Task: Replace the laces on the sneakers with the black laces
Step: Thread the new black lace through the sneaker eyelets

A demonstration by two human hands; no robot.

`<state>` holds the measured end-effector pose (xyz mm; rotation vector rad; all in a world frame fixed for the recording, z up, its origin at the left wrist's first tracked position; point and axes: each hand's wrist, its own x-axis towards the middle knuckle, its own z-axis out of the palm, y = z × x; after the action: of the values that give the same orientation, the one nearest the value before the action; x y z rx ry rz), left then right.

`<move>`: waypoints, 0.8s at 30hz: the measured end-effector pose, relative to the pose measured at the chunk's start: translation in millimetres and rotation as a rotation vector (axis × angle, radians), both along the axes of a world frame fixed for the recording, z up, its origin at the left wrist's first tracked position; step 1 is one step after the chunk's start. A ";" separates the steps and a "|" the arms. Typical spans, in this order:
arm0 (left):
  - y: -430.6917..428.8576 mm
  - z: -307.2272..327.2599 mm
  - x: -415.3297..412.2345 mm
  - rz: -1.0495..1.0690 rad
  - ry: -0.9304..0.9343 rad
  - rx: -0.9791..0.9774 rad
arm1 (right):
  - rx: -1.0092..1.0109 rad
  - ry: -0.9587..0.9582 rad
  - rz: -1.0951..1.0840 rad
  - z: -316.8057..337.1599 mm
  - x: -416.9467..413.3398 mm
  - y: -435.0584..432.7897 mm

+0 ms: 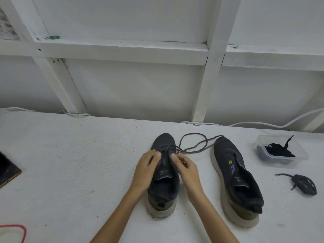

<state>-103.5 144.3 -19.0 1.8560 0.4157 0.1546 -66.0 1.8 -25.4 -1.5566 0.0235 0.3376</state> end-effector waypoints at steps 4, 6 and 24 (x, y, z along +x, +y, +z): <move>16.6 1.9 17.9 -0.052 -0.041 0.242 | 0.129 0.037 0.064 1.9 -11.7 13.5; 22.1 -0.3 25.5 -0.097 -0.042 0.341 | 0.110 0.065 0.063 0.2 -13.9 18.5; 23.3 -16.9 25.7 0.065 -0.103 0.286 | 0.119 0.070 0.016 -7.5 -16.5 22.2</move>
<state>-77.9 167.6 -35.9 2.1048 0.3983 0.3691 -82.4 24.0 -32.9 -1.4276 0.0447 0.3996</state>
